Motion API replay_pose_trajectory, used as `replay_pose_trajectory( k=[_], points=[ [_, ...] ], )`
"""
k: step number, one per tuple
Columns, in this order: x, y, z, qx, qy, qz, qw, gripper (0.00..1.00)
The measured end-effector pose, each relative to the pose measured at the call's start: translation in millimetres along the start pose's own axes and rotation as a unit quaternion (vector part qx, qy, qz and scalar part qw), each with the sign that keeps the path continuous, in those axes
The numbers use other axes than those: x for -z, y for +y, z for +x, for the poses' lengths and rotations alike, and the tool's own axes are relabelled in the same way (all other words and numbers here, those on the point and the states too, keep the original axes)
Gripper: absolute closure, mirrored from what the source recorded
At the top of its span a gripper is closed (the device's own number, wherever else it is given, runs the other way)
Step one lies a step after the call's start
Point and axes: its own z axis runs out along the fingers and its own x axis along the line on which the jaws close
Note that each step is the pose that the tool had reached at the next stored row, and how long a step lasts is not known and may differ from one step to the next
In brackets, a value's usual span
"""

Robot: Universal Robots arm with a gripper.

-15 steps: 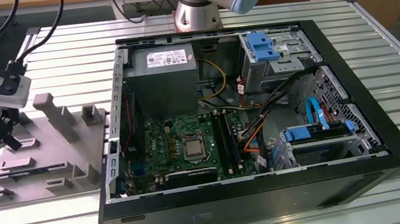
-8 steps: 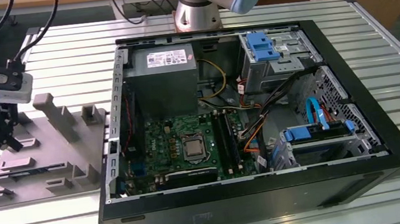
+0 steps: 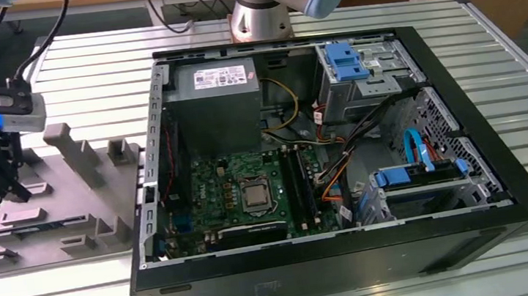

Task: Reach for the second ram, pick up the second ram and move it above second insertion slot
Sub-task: 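Pick up the second ram and move it above second insertion slot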

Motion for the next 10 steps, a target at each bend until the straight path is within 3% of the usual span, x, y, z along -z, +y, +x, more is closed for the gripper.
replay_pose_trajectory(
  k=[4,10],
  points=[
    [-2.5,-0.1,0.1,0.036,0.0016,-0.0009,0.9994,0.89],
    [-5.6,-0.2,0.1,0.088,0.0039,-0.0022,0.9961,0.89]
  ],
)
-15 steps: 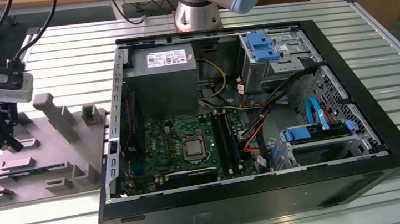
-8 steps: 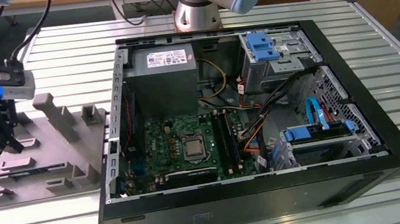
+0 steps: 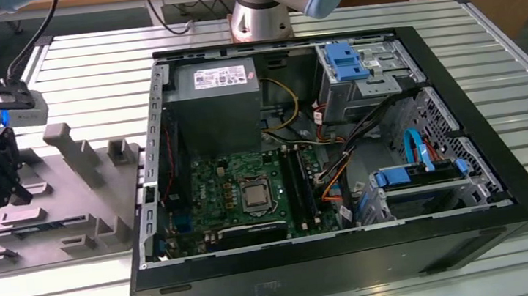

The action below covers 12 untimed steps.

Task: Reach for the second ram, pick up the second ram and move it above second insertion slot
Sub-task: 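Pick up the second ram and move it above second insertion slot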

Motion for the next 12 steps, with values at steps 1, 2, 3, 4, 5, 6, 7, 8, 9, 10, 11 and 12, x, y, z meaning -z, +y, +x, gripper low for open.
replay_pose_trajectory(
  k=[1,2,3,4,5,6,7,8,9,10,11,12],
  points=[
    [-0.3,0.1,0.2,0.004,0.0002,-0.0001,1.0000,0.89],
    [-0.5,0.1,0.3,0.007,0.0003,-0.0001,1.0000,0.89],
    [-0.5,0.0,0.4,0.008,0.0003,0.0000,1.0000,0.89],
    [-0.6,0.0,0.5,0.008,0.0003,0.0000,1.0000,0.89],
    [-0.6,-0.1,0.5,0.008,0.0003,-0.0001,1.0000,0.89],
    [-0.6,-0.1,0.6,0.008,0.0003,0.0000,1.0000,0.89],
    [-0.8,-0.1,0.6,0.008,0.0001,0.0001,1.0000,0.89],
    [-1.1,0.0,0.7,0.008,-0.0011,0.0015,1.0000,0.89],
    [-1.3,0.0,0.9,0.009,-0.0028,0.0041,1.0000,0.89],
    [-1.4,0.1,1.2,0.009,-0.0042,0.0067,0.9999,0.89],
    [-1.7,0.1,1.9,0.009,-0.0057,0.0091,0.9999,0.89],
    [-2.1,0.2,2.7,0.010,-0.0069,0.0106,0.9999,0.89]
  ],
)
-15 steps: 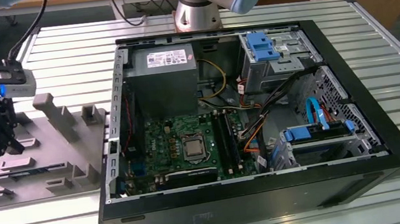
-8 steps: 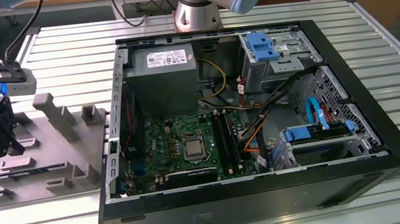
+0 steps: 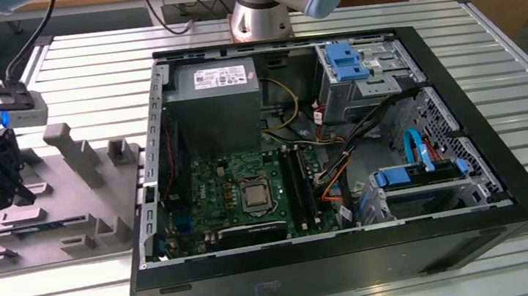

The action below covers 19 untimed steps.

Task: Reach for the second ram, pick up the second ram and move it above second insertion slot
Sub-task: 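Pick up the second ram and move it above second insertion slot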

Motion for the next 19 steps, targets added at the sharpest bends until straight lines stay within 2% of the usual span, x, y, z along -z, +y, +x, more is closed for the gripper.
replay_pose_trajectory(
  k=[7,19],
  points=[
    [-4.3,2.6,8.4,0.000,-0.0035,0.0014,1.0000,0.89],
    [-11.0,6.9,16.7,0.000,-0.0075,0.0015,1.0000,0.89]
  ],
)
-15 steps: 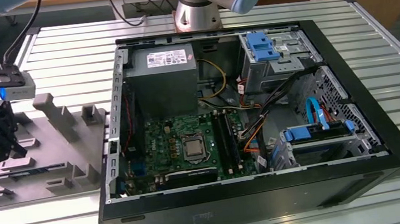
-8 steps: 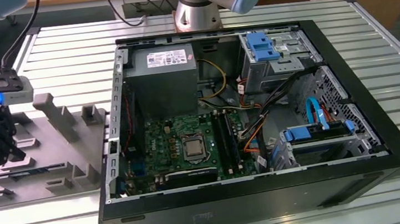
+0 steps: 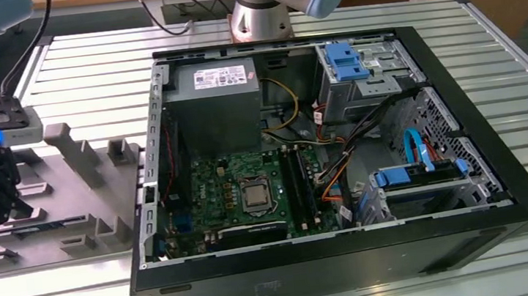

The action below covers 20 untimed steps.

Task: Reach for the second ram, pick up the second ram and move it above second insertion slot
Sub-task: 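Pick up the second ram and move it above second insertion slot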

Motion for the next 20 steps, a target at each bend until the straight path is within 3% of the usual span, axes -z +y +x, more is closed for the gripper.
replay_pose_trajectory(
  k=[14,20],
  points=[
    [-10.6,2.2,2.9,0.001,-0.0034,-0.0001,1.0000,0.89],
    [-11.0,2.2,2.9,0.001,-0.0035,-0.0001,1.0000,0.89]
  ],
)
